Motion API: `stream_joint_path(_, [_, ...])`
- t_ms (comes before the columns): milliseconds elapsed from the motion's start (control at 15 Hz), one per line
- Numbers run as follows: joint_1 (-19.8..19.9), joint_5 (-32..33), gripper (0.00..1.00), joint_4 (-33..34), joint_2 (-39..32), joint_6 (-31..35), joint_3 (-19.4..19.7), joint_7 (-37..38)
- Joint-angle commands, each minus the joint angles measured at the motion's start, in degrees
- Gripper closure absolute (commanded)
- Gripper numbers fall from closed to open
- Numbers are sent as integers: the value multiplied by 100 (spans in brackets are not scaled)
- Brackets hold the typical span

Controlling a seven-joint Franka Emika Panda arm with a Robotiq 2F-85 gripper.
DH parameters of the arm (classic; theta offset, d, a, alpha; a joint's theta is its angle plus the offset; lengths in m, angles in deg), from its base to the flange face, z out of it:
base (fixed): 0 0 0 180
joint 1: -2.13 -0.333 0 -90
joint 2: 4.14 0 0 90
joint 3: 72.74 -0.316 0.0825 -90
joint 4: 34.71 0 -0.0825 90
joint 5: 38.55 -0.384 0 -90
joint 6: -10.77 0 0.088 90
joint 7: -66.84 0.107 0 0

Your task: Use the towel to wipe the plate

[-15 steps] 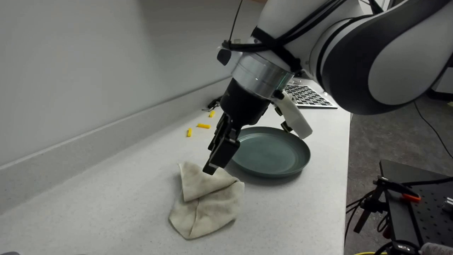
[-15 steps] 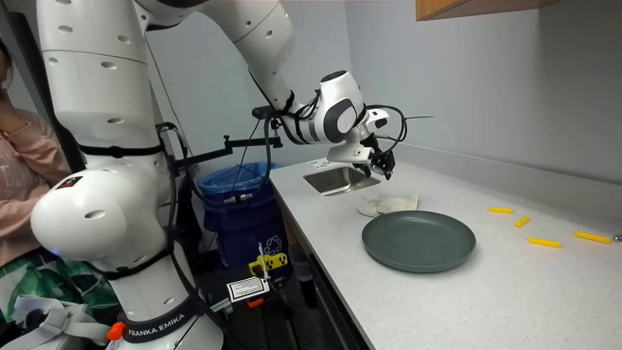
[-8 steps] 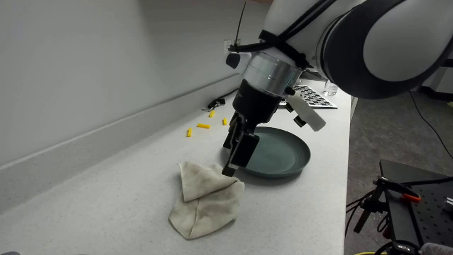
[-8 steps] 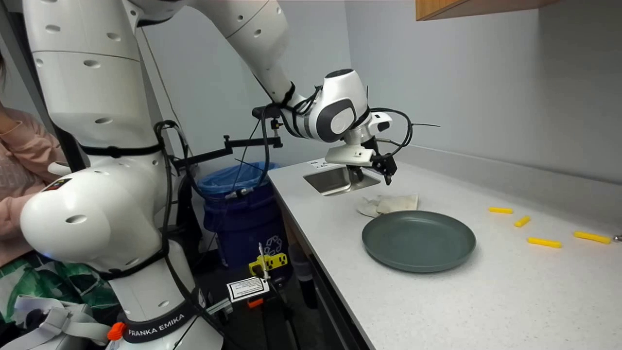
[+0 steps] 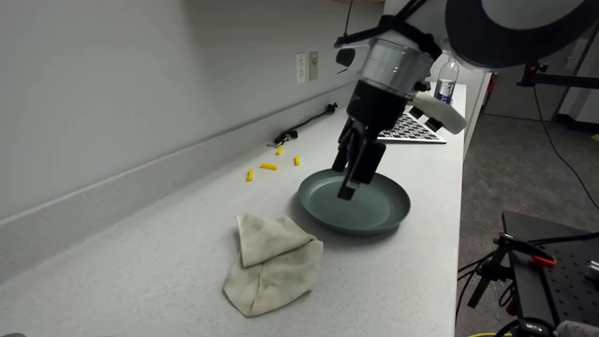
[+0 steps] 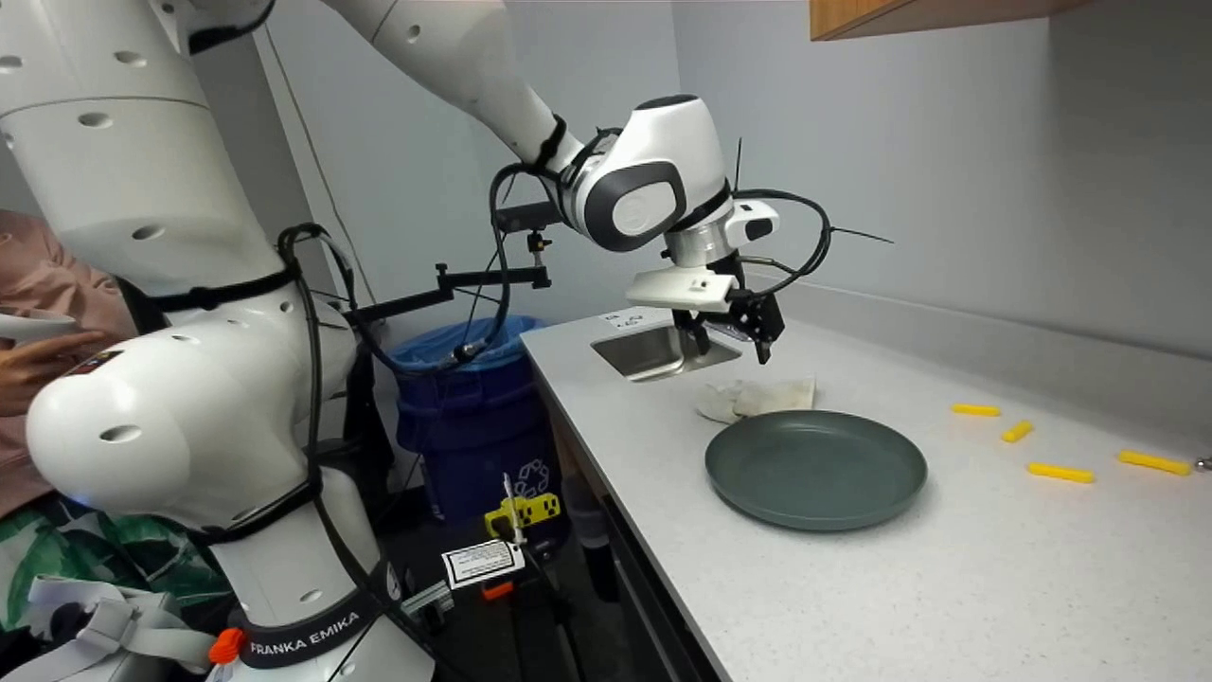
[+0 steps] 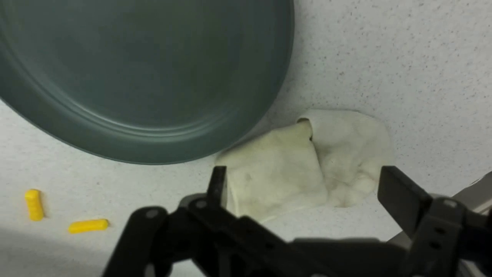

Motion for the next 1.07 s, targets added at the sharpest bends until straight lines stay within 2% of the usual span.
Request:
stream_joint_path(0, [-1100, -472, 0, -553, 1143, -470, 1405, -526])
stream_joint_path(200, [-1707, -9, 0, -836, 1802, -634, 2329, -346])
stream_joint_path(400, [-2009, 450, 0, -987, 2272, -756, 2875, -226])
stream_joint_path(733, [-2346, 795, 0, -1157, 2837, -835, 3406, -187])
stream_joint_path(933, [-2447, 845, 0, -1269, 3230, -902, 3487, 11])
stream_joint_path(1000, [-2487, 892, 0, -1077, 2761, -679, 3550, -55])
